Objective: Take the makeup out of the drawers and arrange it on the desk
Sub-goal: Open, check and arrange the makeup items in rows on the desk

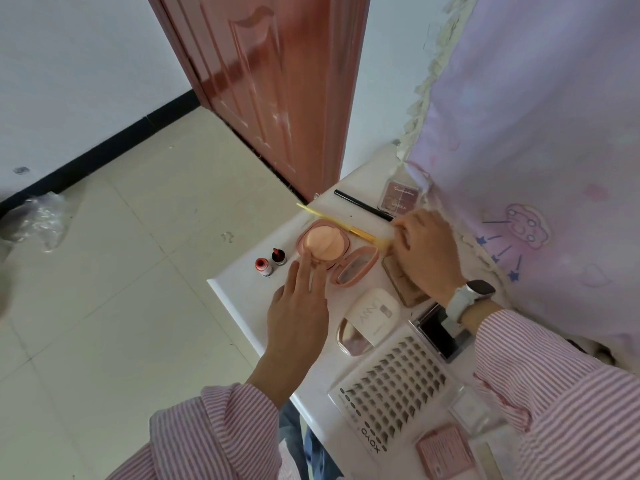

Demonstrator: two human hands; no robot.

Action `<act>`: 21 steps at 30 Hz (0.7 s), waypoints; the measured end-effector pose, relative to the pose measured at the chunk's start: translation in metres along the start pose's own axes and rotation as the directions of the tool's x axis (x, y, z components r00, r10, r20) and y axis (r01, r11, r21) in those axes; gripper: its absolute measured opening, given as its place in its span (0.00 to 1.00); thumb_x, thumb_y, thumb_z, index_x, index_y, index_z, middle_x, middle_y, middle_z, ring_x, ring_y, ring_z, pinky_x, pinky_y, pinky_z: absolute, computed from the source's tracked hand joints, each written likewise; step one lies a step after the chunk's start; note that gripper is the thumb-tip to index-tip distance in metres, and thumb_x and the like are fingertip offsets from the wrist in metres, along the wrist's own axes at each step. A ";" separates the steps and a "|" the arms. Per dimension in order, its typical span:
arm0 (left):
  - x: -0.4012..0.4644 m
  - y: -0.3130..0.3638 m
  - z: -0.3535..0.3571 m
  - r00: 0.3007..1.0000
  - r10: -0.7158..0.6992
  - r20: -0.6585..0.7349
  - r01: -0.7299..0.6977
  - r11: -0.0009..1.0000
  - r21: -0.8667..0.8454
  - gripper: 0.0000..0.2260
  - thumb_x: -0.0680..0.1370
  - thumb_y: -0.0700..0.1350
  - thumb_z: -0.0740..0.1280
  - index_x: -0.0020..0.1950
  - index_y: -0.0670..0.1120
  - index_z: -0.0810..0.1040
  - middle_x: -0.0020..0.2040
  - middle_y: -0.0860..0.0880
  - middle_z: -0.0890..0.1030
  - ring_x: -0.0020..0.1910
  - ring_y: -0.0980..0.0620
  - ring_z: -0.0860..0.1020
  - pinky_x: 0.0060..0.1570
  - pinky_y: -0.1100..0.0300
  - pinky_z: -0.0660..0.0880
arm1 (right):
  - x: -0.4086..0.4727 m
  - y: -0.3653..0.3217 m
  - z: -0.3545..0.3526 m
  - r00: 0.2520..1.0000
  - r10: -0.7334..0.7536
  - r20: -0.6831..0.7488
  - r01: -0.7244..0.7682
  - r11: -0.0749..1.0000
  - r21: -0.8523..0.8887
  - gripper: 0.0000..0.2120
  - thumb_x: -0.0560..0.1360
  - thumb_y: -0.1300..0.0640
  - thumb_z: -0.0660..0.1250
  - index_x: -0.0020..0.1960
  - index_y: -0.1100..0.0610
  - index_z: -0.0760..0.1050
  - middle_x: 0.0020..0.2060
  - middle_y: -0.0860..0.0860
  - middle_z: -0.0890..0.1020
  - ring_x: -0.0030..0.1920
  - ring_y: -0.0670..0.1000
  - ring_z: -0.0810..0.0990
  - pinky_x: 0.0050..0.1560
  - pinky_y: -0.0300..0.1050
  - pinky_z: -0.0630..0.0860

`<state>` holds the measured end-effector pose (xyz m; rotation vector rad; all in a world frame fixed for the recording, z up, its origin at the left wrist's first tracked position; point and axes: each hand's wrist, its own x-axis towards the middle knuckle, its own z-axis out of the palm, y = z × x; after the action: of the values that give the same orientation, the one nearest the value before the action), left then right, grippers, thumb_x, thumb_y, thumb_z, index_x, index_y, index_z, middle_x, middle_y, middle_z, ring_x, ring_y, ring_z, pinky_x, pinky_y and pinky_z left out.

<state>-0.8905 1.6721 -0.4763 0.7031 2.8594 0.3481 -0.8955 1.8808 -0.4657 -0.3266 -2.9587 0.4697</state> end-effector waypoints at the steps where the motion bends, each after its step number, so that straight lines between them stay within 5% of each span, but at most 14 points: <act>1: 0.000 -0.001 0.001 1.000 0.005 -0.008 -0.005 1.000 0.001 0.29 0.64 0.37 0.75 0.64 0.41 0.70 0.68 0.39 0.70 0.61 0.42 0.75 0.41 0.54 0.78 | 0.003 0.005 -0.002 0.998 0.069 -0.010 -0.069 0.997 -0.041 0.06 0.74 0.61 0.61 0.49 0.60 0.75 0.46 0.57 0.78 0.49 0.58 0.74 0.47 0.52 0.70; 8: -0.001 -0.002 0.001 0.999 0.026 -0.029 -0.024 0.998 0.050 0.30 0.61 0.36 0.77 0.62 0.40 0.73 0.65 0.39 0.73 0.60 0.41 0.76 0.42 0.54 0.78 | 0.009 0.021 -0.007 0.950 0.284 0.134 -0.270 0.956 -0.112 0.12 0.75 0.56 0.61 0.56 0.58 0.76 0.55 0.58 0.76 0.57 0.59 0.69 0.53 0.51 0.67; 14: -0.003 -0.004 0.001 0.999 0.025 -0.041 -0.027 0.999 -0.038 0.28 0.65 0.32 0.74 0.64 0.40 0.72 0.65 0.40 0.73 0.61 0.41 0.75 0.47 0.51 0.78 | 0.012 0.020 -0.012 0.951 0.264 0.158 -0.255 0.964 -0.079 0.10 0.76 0.58 0.59 0.52 0.60 0.76 0.54 0.58 0.76 0.56 0.59 0.69 0.54 0.52 0.66; 18: -0.010 -0.003 -0.007 0.979 0.043 -0.199 -0.078 0.982 -0.172 0.23 0.65 0.28 0.70 0.59 0.39 0.76 0.55 0.41 0.80 0.51 0.42 0.80 0.37 0.52 0.80 | 0.005 0.014 -0.028 0.962 0.259 0.089 -0.264 0.963 0.060 0.06 0.78 0.57 0.58 0.51 0.58 0.71 0.49 0.55 0.76 0.53 0.56 0.72 0.55 0.52 0.66; 21: -0.013 0.004 -0.019 0.930 0.066 -0.361 -0.163 0.956 -0.243 0.15 0.72 0.33 0.61 0.57 0.41 0.75 0.52 0.42 0.80 0.50 0.43 0.79 0.43 0.51 0.79 | -0.005 0.004 -0.047 0.964 0.202 0.171 -0.242 0.936 0.254 0.02 0.79 0.56 0.56 0.51 0.54 0.65 0.40 0.49 0.76 0.40 0.52 0.75 0.40 0.44 0.73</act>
<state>-0.8821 1.6661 -0.4554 0.8285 3.0062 0.9509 -0.8823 1.8974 -0.4229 -0.6231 -2.9473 0.9563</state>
